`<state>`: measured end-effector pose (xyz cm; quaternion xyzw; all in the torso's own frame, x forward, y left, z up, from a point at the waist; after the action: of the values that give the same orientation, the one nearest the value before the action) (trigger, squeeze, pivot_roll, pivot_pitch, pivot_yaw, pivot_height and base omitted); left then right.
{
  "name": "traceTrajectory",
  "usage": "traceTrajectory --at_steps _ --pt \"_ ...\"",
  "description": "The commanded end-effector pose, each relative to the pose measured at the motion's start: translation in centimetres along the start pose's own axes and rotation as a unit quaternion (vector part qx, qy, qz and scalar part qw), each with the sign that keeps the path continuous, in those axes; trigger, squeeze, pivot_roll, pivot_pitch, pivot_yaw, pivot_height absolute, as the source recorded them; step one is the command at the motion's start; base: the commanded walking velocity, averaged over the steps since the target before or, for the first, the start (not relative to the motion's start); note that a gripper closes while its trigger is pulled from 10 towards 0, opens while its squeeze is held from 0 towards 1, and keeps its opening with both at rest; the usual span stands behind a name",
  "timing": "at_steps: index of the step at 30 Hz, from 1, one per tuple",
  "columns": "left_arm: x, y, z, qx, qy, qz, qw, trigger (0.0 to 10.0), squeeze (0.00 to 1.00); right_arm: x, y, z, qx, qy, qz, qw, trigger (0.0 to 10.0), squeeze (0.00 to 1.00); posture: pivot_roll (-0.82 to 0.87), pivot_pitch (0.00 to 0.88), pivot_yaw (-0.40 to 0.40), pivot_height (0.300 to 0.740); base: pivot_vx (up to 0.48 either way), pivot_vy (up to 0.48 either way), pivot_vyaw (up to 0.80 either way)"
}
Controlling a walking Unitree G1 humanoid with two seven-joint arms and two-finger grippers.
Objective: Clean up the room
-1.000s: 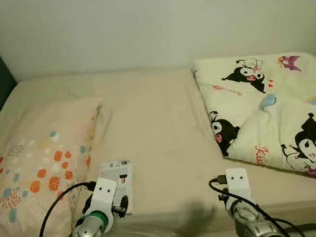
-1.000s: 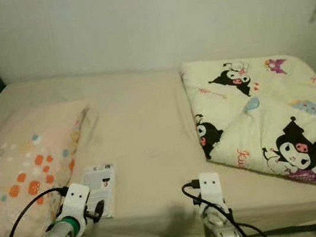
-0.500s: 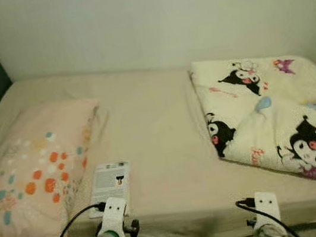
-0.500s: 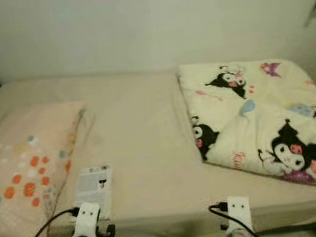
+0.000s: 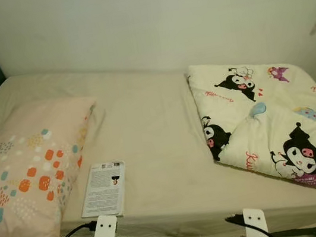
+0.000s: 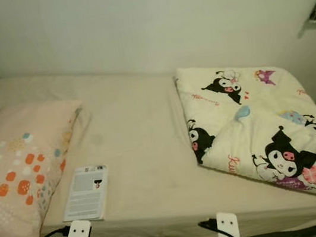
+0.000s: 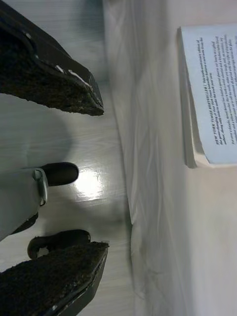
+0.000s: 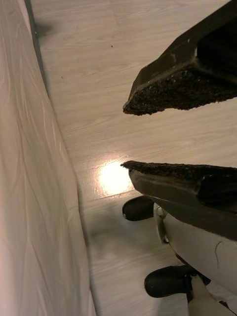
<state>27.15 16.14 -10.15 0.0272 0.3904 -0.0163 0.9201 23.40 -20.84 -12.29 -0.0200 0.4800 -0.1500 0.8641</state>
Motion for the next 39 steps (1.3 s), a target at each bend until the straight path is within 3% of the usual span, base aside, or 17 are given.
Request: traceTrajectory --at_steps 1,4,6,12,14,18,21,22,24,30,34,36,39 --pt "-0.1 0.2 -0.4 0.011 -0.003 0.004 1.0 10.0 0.0 0.0 -0.6 -0.5 0.003 0.001 -0.014 1.0 10.0 0.0 0.02 0.0 0.072 0.74 0.0 0.0 0.0" --pt "-0.1 0.5 -0.2 0.015 -0.009 0.006 1.0 10.0 0.0 0.0 -0.7 -0.4 0.0 -0.005 -0.019 1.0 10.0 0.0 0.01 0.0 0.085 0.74 0.0 0.0 0.0" --pt "0.0 0.8 0.7 0.024 -0.022 0.001 0.999 10.0 0.0 0.0 -1.0 0.3 -0.023 -0.024 -0.031 0.999 10.0 0.0 -0.09 0.0 0.146 0.74 0.0 0.0 0.0" --pt "0.1 1.0 1.4 0.036 -0.03 0.001 0.999 10.0 0.0 0.0 -1.8 1.1 -0.022 -0.043 -0.042 0.998 10.0 0.0 -0.12 0.0 0.149 0.74 0.0 0.0 0.0" --pt "0.1 1.3 2.1 0.046 -0.048 0.016 0.998 10.0 0.0 -0.1 -2.2 2.9 -0.038 -0.075 -0.045 0.995 10.0 0.0 -0.11 0.004 0.08 0.74 0.0 0.0 0.0" --pt "0.0 2.0 3.2 0.063 -0.072 0.03 0.995 10.0 0.0 -0.5 -2.0 5.0 -0.047 -0.111 -0.047 0.992 10.0 0.0 -0.11 0.013 0.048 0.74 0.0 0.0 0.0" --pt "-0.4 3.3 6.1 0.078 -0.135 0.061 0.986 10.0 0.0 -1.7 -1.8 7.8 -0.047 -0.162 -0.042 0.985 10.0 0.0 -0.12 0.019 -0.027 0.74 0.0 0.0 0.0" --pt "-0.4 3.3 6.1 0.078 -0.135 0.061 0.986 10.0 0.0 -1.7 -1.8 7.8 -0.047 -0.162 -0.042 0.985 10.0 0.0 -0.12 0.019 -0.027 0.74 0.0 0.0 0.0" --pt "-0.9 3.8 8.6 0.074 -0.182 0.07 0.978 10.0 0.0 -2.2 -1.9 8.8 -0.067 -0.184 -0.038 0.98 10.0 0.0 -0.09 0.031 -0.062 0.74 0.0 0.0 0.0" --pt "-1.6 3.9 11.6 0.077 -0.234 0.073 0.967 10.0 0.0 -2.3 -1.6 8.2 -0.09 -0.177 -0.036 0.979 10.0 0.0 -0.1 0.039 -0.105 0.74 0.0 0.0 0.0" --pt "-1.8 3.7 12.0 0.079 -0.239 0.065 0.966 10.0 0.0 -2.7 -1.0 8.4 -0.101 -0.189 -0.019 0.977 10.0 0.0 -0.05 0.029 -0.072 0.74 0.0 0.0 0.0" --pt "-1.6 3.3 10.9 0.06 -0.223 0.053 0.972 10.0 0.0 -2.6 -0.5 8.3 -0.082 -0.199 -0.006 0.976 10.0 0.0 -0.01 0.035 -0.012 0.74 0.0 0.0 0.0" --pt "-1.5 2.9 10.2 0.064 -0.214 0.047 0.974 10.0 0.0 -2.6 -0.1 8.1 -0.079 -0.201 0.0 0.976 10.0 0.0 -0.01 0.036 -0.01 0.74 0.0 0.0 0.0"
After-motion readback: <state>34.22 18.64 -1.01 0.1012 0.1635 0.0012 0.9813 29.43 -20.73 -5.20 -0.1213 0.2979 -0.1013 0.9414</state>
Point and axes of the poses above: a point about 5 cm out from each wrist's last joint towards the gripper, its own x axis pointing out of the wrist towards the gripper, its own z axis along the axis of the wrist's last joint, y = z × x, the point moved 6 cm from there along x, pointing out of the wrist towards the gripper, and after that the axes turned 5 degrees about -x, right-handed, at the moved point
